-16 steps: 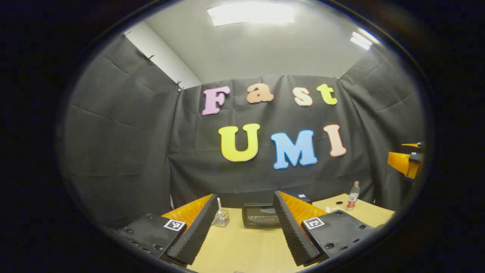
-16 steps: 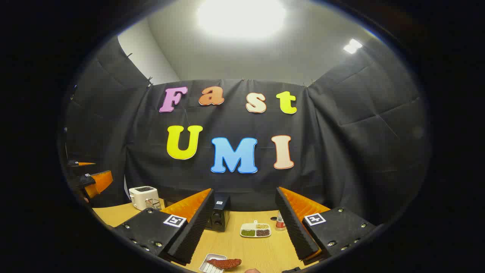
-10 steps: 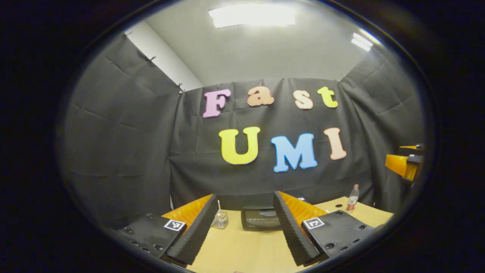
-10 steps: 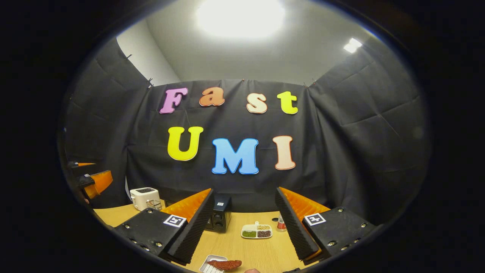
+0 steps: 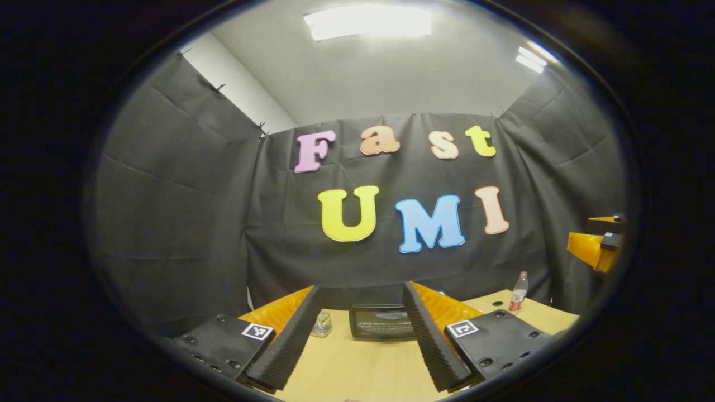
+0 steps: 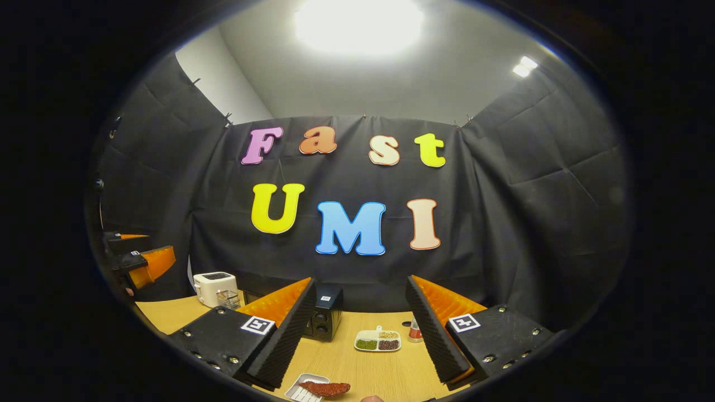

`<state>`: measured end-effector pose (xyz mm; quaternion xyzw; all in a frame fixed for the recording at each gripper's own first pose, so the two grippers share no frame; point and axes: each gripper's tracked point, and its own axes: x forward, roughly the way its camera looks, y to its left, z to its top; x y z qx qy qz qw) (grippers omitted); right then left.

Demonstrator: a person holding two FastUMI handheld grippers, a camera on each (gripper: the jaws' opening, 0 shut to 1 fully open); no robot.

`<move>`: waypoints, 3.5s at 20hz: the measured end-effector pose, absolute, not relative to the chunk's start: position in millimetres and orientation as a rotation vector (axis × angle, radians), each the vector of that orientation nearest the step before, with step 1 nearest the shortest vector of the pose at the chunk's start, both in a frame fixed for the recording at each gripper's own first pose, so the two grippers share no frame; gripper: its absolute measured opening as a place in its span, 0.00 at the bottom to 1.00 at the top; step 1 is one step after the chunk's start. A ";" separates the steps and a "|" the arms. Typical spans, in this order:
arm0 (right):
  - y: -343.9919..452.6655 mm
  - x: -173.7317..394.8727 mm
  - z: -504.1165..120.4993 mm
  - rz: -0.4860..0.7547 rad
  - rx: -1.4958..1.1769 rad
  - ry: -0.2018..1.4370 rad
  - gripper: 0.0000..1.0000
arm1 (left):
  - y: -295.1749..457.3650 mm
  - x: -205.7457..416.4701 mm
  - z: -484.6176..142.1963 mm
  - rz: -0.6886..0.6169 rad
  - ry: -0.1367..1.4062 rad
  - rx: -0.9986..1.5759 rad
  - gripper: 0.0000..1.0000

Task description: Open the electric oven with the left hand, put the food in, and close the electric oven.

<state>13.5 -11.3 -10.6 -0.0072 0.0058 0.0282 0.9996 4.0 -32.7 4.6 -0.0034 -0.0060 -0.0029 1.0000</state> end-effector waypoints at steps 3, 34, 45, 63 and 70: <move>-15.8 12.6 -16.1 0.091 -0.014 0.016 0.97 | -45.4 14.8 -1.1 -0.007 -0.026 -0.015 0.99; -32.2 102.6 -69.0 -0.248 -0.018 0.148 0.98 | -129.0 344.4 -239.1 -0.257 0.248 -0.056 1.00; -23.5 93.6 -69.0 -0.257 -0.077 0.165 0.97 | -125.7 342.0 -282.1 -0.242 0.292 -0.047 0.99; -20.6 73.4 -68.7 -0.179 -0.077 0.174 0.98 | -109.1 248.4 -322.2 -0.236 0.387 -0.016 0.97; -17.5 65.2 -73.8 -0.180 -0.055 0.193 0.98 | -109.6 219.0 -355.6 -0.258 0.455 -0.002 0.95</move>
